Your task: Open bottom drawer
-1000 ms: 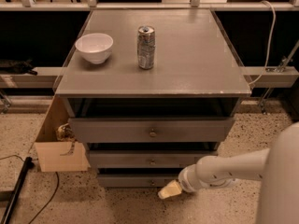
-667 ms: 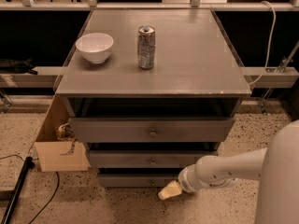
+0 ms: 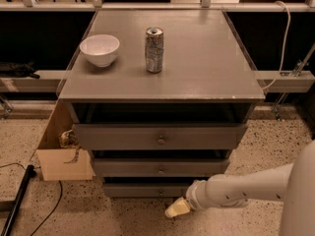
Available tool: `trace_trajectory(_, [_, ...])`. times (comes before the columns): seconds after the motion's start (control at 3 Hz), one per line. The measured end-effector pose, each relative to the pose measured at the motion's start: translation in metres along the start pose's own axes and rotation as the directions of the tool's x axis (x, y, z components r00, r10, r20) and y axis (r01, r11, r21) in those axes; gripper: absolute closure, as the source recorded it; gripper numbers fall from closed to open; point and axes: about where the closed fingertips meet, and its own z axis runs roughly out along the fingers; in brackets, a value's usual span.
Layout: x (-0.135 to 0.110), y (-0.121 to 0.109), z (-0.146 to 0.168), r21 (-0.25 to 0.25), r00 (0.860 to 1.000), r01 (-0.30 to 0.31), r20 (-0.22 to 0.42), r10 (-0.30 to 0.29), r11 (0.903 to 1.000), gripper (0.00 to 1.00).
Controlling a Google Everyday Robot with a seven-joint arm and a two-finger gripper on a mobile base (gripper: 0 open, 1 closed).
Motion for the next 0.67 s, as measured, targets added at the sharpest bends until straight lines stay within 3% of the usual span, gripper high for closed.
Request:
trace_trajectory(0.33, [0.019, -0.002, 0.022, 0.012, 0.999, 0.050, 0.009, -0.050, 0.9987, 0.00])
trace_trajectory(0.67, [0.044, -0.020, 0.054, 0.026, 0.998, 0.051, -0.025, -0.050, 0.9984, 0.00])
